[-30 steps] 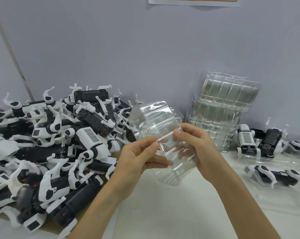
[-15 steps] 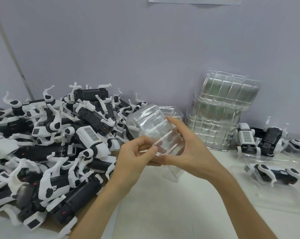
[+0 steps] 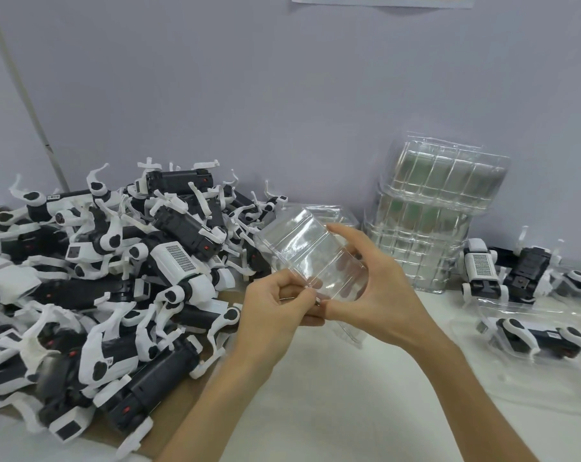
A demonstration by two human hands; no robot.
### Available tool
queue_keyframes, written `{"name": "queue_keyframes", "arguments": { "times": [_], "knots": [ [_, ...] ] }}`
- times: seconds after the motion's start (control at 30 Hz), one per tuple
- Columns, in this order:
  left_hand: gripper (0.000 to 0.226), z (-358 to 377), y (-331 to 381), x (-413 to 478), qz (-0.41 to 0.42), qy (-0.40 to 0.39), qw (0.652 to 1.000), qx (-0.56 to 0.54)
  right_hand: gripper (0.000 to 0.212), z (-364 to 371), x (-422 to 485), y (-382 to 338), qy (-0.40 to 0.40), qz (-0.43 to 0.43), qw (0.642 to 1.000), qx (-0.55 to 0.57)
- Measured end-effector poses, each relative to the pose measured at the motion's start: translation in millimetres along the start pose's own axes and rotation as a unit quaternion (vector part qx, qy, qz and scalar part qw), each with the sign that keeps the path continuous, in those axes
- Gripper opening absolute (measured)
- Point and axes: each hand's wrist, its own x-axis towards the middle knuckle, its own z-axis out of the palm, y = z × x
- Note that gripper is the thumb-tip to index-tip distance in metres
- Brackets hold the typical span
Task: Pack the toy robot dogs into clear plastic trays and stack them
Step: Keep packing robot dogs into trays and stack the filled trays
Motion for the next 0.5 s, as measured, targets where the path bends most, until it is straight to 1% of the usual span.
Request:
{"name": "queue_keyframes", "arguments": {
  "times": [0.3, 0.43, 0.5],
  "knots": [
    [0.008, 10.2, -0.2, 2.4, -0.006, 0.006, 1.000, -0.009, 0.096, -6.8, 2.0, 6.2, 0.024, -0.004, 1.000, -0.005],
    [0.007, 5.9, -8.6, 2.3, -0.028, 0.033, 0.998, -0.041, 0.089, 8.2, -0.6, 8.7, 0.005, -0.029, 1.000, -0.002],
    [0.012, 2.6, -12.0, 1.5, -0.048, 0.025, 0.996, -0.064, 0.086, 16.9, -1.5, 7.4, 0.005, -0.035, 0.999, 0.003]
  ]
}}
